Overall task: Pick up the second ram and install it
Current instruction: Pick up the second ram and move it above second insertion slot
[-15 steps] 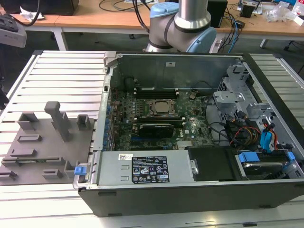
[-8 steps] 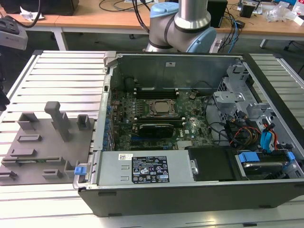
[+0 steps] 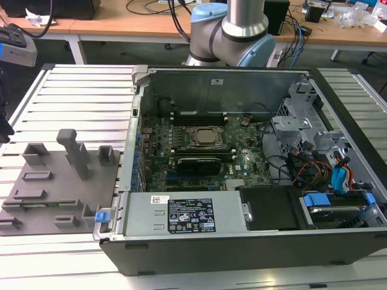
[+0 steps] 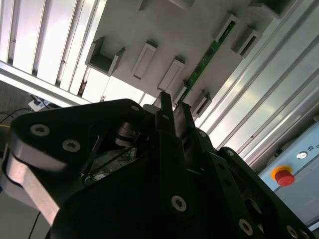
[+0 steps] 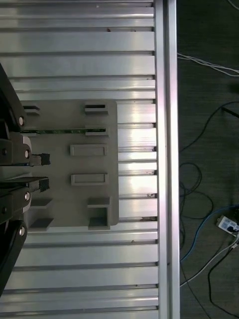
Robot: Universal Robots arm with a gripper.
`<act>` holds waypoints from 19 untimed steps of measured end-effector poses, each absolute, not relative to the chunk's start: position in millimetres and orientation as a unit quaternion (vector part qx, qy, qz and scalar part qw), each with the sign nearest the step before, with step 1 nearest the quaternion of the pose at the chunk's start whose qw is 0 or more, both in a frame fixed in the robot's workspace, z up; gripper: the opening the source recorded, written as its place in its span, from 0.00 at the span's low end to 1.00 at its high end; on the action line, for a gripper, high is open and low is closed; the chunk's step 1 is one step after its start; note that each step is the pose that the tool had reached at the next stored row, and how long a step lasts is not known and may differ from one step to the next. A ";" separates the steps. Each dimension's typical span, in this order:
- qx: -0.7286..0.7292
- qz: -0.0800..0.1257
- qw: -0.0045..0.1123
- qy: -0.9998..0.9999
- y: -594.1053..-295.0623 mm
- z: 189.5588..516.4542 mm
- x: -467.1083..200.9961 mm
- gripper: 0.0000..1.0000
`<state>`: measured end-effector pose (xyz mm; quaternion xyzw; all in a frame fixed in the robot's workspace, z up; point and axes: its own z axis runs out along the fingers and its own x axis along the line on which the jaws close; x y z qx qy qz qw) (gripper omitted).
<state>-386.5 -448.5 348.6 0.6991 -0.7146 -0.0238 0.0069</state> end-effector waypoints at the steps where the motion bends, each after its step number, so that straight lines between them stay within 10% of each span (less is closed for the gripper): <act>1: 0.699 -0.024 0.007 -0.715 -448.5 348.0 -386.5 0.24; 19: 0.701 -0.024 0.007 -0.713 -448.5 335.6 -386.5 0.24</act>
